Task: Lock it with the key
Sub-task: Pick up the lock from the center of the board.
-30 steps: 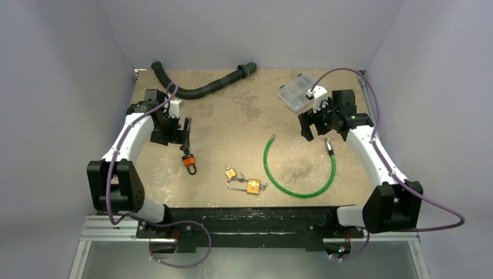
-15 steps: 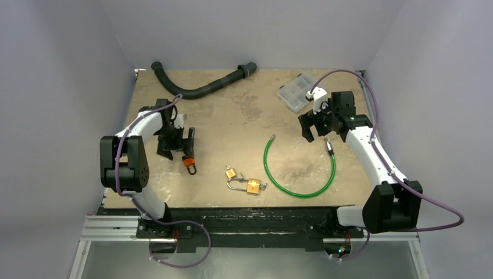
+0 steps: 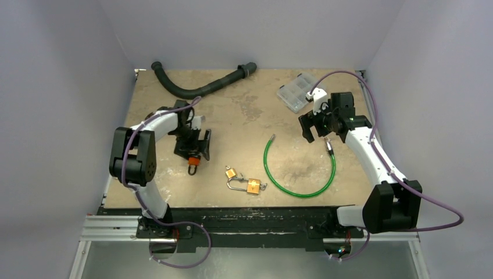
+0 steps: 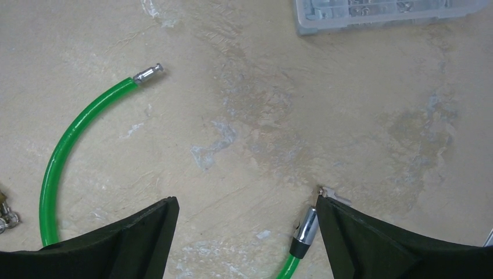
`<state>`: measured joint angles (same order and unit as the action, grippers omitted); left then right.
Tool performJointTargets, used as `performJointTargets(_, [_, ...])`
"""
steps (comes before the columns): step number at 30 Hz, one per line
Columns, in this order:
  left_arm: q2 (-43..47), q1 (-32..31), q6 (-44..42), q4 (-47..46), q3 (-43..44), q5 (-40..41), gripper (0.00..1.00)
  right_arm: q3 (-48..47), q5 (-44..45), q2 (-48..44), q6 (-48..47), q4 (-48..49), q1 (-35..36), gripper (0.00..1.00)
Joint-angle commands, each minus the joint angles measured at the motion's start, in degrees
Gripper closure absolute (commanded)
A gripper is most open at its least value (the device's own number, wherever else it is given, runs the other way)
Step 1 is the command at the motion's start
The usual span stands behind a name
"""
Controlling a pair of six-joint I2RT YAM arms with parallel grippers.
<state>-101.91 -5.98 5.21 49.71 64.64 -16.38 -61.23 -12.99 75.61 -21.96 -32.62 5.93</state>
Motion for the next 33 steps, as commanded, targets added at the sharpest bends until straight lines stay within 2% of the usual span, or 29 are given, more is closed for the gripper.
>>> performJointTargets(1, [-1.59,-8.80,-3.05,-7.65,5.61,-7.01,0.00,-0.26,0.18,-0.82,-0.36,1.73,-0.14,0.01])
performJointTargets(5, [-0.98,-14.43,-8.88,-5.98,8.80,-5.62,0.00,-0.54,0.08,-0.73,0.03,1.99,-0.18,0.01])
performJointTargets(9, [3.09,-14.38,-14.62,-4.78,8.66,-1.84,0.00,-0.73,0.03,-1.20,0.10,1.87,-0.15,0.01])
performJointTargets(14, [10.92,-12.36,-30.58,-3.22,4.76,-0.24,0.00,-0.73,-0.82,-1.86,0.23,1.64,-0.12,0.01])
performJointTargets(21, [14.56,-6.36,-56.05,2.22,1.68,-4.99,0.01,-1.39,-3.62,-2.46,0.79,1.25,-0.18,0.01])
performJointTargets(24, [15.77,-3.30,-65.80,1.10,-0.65,-7.67,0.03,-2.02,-5.16,-2.94,1.29,0.99,-0.14,0.01])
performJointTargets(30, [16.70,-1.49,-81.88,0.17,-5.17,-13.94,0.05,-2.70,-6.55,-3.99,1.59,0.66,-0.14,0.01])
performJointTargets(33, [15.42,-1.49,-84.19,-0.43,-6.20,-16.87,0.05,-2.92,-6.86,-4.56,1.18,0.80,-0.19,0.01])
